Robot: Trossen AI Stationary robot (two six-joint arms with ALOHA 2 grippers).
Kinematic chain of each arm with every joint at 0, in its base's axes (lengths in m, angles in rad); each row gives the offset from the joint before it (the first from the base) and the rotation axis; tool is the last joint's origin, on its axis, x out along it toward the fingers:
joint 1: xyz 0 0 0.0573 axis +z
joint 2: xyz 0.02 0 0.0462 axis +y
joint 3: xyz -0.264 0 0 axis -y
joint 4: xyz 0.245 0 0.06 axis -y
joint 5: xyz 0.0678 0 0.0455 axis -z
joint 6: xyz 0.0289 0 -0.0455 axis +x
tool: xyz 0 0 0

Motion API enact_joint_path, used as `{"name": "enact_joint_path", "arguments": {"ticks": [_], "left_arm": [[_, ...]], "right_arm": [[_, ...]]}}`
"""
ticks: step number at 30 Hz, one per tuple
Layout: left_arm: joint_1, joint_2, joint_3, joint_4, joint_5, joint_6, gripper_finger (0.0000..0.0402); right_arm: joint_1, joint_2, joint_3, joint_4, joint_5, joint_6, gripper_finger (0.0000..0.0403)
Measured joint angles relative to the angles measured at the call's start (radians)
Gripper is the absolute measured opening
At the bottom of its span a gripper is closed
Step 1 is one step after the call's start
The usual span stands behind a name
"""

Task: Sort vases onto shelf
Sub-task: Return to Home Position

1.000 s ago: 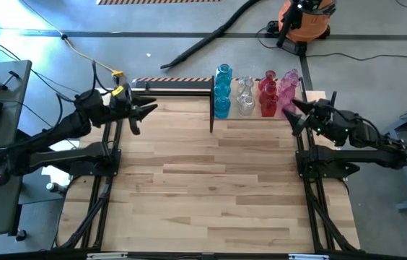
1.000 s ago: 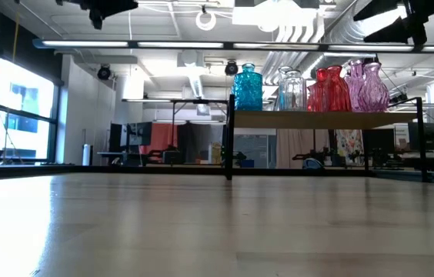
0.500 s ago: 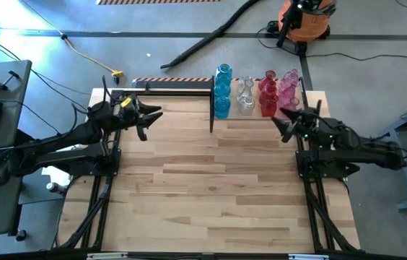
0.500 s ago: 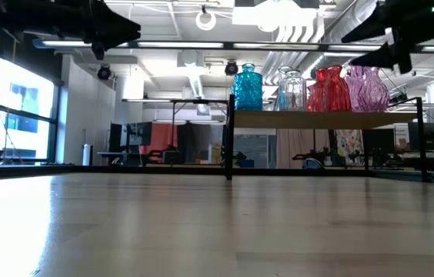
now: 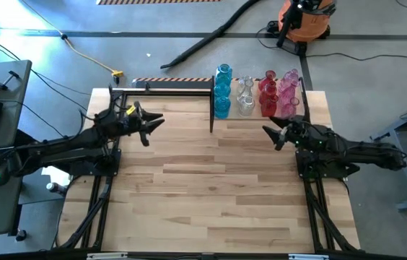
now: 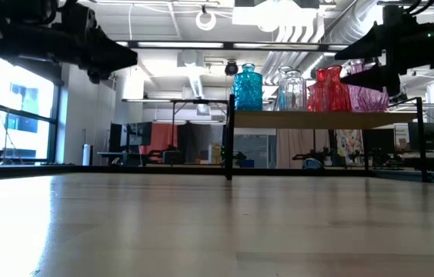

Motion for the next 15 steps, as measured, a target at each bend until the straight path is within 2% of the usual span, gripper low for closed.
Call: {"name": "enact_joint_path", "arguments": {"ticks": [11,15], "left_arm": [[0.000,0.000,-0.098,0.082,0.000,-0.008,0.0106],[0.000,0.000,-0.120,0.084,0.000,-0.008,0.0106]], "right_arm": [[0.000,0.000,-0.118,0.162,-0.021,0.028,0.0322],[0.000,0.000,-0.134,0.164,-0.022,0.029,0.0322]]}}
